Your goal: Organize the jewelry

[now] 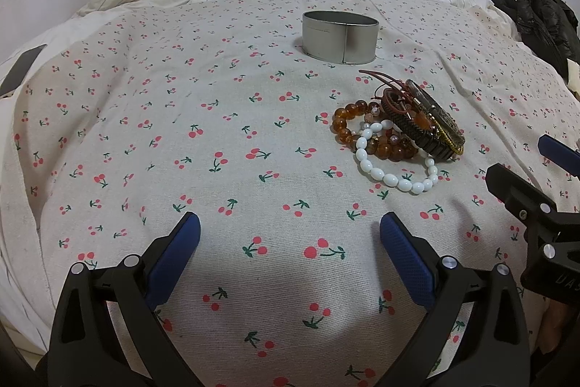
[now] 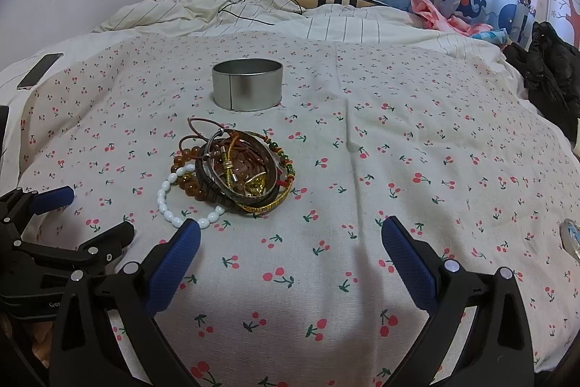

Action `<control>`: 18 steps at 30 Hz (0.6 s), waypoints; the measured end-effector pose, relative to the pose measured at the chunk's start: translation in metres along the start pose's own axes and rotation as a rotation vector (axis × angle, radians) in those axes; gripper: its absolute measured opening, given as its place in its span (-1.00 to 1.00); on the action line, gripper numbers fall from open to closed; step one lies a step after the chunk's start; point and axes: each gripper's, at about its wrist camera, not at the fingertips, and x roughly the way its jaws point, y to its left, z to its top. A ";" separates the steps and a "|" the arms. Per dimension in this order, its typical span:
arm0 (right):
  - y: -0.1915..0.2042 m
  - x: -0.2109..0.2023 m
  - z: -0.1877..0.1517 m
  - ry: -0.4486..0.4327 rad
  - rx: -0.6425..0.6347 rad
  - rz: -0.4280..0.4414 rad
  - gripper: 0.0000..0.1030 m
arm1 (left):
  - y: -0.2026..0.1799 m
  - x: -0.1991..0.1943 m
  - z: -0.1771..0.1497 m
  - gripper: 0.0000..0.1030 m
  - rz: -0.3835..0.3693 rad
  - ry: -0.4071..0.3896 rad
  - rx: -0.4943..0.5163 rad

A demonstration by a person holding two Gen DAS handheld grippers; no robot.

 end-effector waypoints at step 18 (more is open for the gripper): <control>-0.001 -0.003 0.001 -0.010 0.005 0.019 0.86 | 0.001 0.001 0.002 0.85 -0.035 0.026 -0.014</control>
